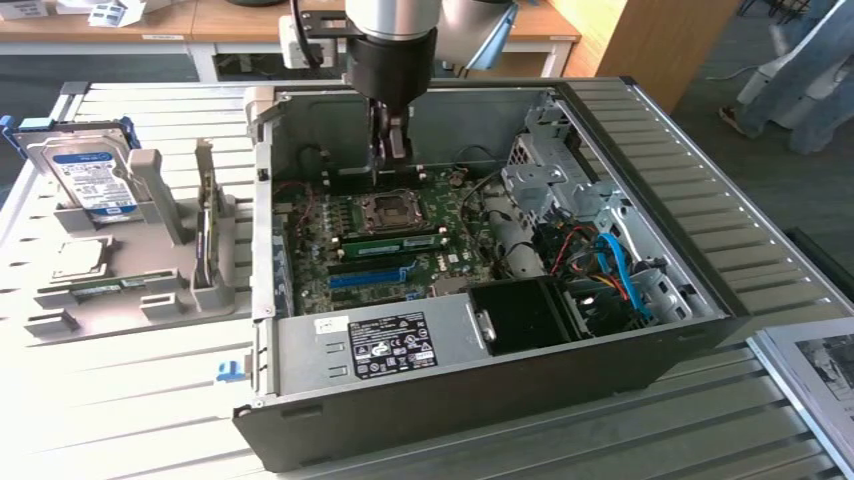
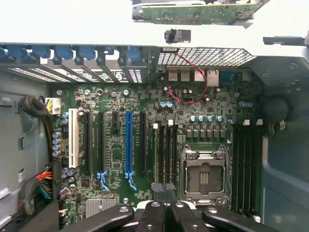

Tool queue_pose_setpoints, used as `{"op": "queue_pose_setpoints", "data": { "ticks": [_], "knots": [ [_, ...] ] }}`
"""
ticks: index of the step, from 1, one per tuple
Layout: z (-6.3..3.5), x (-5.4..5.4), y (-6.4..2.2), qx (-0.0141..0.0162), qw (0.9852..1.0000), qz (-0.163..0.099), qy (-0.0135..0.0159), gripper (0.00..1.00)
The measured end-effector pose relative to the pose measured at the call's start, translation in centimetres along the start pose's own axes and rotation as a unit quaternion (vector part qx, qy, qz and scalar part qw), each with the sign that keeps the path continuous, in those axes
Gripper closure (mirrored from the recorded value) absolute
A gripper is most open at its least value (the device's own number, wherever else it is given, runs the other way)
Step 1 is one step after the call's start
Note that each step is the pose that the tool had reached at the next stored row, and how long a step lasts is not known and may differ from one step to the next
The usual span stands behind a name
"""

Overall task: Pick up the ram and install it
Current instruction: 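Press down the ram until it locks into place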

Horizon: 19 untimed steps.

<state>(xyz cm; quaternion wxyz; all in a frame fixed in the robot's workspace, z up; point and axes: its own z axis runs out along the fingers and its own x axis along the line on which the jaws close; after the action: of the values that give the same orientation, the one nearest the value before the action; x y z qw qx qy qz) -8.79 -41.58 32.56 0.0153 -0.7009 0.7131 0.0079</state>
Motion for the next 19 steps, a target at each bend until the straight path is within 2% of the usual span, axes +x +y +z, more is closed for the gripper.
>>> {"op": "queue_pose_setpoints", "data": {
  "ticks": [4, 10, 14, 19],
  "knots": [
    [-0.38, 0.0, -0.01, 0.0, 1.0, 0.0, 0.0002, 0.9],
    [-0.4, 0.0, -0.04, 0.0, 1.0, 0.0, 0.0003, 0.9],
    [-0.39, 0.0, -0.53, -0.0006, 1.0, 0.0, 0.0003, 0.9],
    [-0.38, 0.0, -1.28, -0.0029, 1.0, 0.0, 0.0003, 0.9]
  ]
}}
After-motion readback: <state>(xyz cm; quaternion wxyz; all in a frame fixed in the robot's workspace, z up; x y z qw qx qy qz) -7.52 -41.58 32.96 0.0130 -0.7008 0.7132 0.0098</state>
